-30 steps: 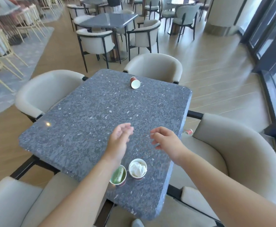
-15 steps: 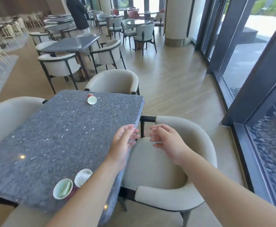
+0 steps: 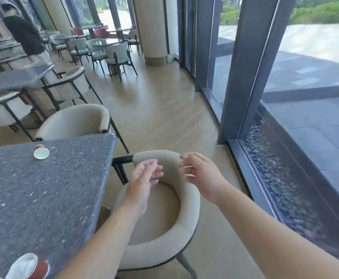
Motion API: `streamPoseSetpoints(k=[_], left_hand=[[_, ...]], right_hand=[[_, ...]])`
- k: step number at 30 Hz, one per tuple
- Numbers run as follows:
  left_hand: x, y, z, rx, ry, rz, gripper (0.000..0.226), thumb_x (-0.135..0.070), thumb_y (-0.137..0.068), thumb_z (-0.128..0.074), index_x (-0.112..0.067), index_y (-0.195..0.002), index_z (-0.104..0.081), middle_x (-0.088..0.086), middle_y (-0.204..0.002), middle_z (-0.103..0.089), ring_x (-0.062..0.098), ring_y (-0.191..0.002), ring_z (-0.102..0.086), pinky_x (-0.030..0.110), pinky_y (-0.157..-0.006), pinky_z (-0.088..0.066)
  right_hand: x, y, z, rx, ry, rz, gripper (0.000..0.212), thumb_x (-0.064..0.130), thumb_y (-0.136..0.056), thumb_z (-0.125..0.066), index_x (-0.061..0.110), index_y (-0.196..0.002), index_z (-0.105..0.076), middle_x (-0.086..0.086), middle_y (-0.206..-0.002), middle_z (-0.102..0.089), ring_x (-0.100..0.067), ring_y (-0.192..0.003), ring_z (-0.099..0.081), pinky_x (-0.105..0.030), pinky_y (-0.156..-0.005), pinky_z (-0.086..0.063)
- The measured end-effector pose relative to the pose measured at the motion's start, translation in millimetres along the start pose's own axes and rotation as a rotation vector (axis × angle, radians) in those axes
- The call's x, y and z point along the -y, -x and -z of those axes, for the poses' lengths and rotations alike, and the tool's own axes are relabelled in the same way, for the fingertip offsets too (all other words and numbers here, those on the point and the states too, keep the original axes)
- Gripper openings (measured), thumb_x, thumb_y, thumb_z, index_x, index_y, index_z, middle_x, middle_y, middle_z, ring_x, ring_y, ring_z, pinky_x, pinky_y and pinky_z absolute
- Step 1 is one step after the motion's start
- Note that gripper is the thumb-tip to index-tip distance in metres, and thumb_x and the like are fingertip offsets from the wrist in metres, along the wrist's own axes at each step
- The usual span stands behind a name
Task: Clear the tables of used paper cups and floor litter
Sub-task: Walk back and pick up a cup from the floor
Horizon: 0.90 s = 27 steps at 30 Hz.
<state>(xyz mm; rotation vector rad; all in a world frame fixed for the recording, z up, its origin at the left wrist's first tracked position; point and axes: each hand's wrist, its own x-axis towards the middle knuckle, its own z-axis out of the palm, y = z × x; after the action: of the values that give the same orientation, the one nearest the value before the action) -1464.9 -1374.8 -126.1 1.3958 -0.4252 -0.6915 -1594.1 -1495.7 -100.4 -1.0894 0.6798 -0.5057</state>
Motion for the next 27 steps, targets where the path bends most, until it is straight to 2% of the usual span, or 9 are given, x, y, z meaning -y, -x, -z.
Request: streamPoseSetpoints(k=[4, 9, 15, 19, 22, 27], left_hand=[[-1, -19, -32, 0.101, -0.012, 0.021, 0.014, -0.021, -0.098, -0.054, -0.015, -0.104, -0.065, 0.000, -0.090, -0.072, 0.019, -0.088, -0.065, 0.030, -0.076, -0.046], [-3, -42, -66, 0.254, 0.019, 0.060, 0.014, -0.020, -0.099, -0.051, -0.017, -0.105, -0.063, -0.001, -0.091, -0.071, 0.016, -0.084, -0.064, 0.030, -0.079, -0.047], [-3, -67, -98, 0.400, 0.047, 0.100, 0.014, -0.022, -0.099, -0.050, -0.020, -0.105, -0.063, 0.000, -0.093, -0.071, 0.015, -0.083, -0.065, 0.031, -0.078, -0.044], [-4, -80, -107, 0.447, 0.078, 0.121, 0.017, -0.024, -0.099, -0.049, -0.019, -0.106, -0.063, 0.001, -0.094, -0.071, 0.016, -0.083, -0.066, 0.034, -0.080, -0.044], [-4, -88, -112, 0.476, 0.102, 0.141, 0.016, -0.023, -0.100, -0.048, -0.018, -0.106, -0.062, 0.002, -0.092, -0.071, 0.016, -0.080, -0.066, 0.034, -0.077, -0.044], [-4, -103, -127, 0.513, 0.131, 0.181, 0.020, -0.026, -0.100, -0.045, -0.018, -0.107, -0.062, 0.000, -0.089, -0.072, 0.015, -0.080, -0.067, 0.034, -0.077, -0.044]], right_hand=[[10, -1, 30, -0.070, -0.044, 0.031, 0.014, 0.017, -0.086, -0.058, 0.013, -0.097, -0.066, -0.002, -0.078, -0.065, -0.017, -0.069, -0.061, -0.028, -0.062, -0.047], [17, -3, 48, -0.189, -0.062, 0.054, 0.022, 0.025, -0.076, -0.062, 0.015, -0.095, -0.068, 0.001, -0.076, -0.067, -0.015, -0.067, -0.063, -0.026, -0.058, -0.050], [28, -10, 65, -0.315, -0.037, 0.102, 0.019, 0.025, -0.075, -0.063, 0.017, -0.091, -0.069, 0.001, -0.075, -0.068, -0.014, -0.066, -0.064, -0.025, -0.057, -0.050], [33, -17, 70, -0.394, -0.077, 0.130, 0.016, 0.023, -0.070, -0.064, 0.019, -0.085, -0.071, -0.003, -0.076, -0.068, -0.015, -0.063, -0.064, -0.025, -0.055, -0.050], [35, -21, 75, -0.433, -0.086, 0.135, 0.009, 0.022, -0.075, -0.065, 0.024, -0.076, -0.073, -0.002, -0.077, -0.069, -0.017, -0.065, -0.065, -0.027, -0.058, -0.051], [41, -30, 91, -0.441, -0.090, 0.144, 0.014, 0.022, -0.078, -0.064, 0.028, -0.071, -0.075, -0.002, -0.077, -0.069, -0.018, -0.068, -0.064, -0.027, -0.060, -0.050]])
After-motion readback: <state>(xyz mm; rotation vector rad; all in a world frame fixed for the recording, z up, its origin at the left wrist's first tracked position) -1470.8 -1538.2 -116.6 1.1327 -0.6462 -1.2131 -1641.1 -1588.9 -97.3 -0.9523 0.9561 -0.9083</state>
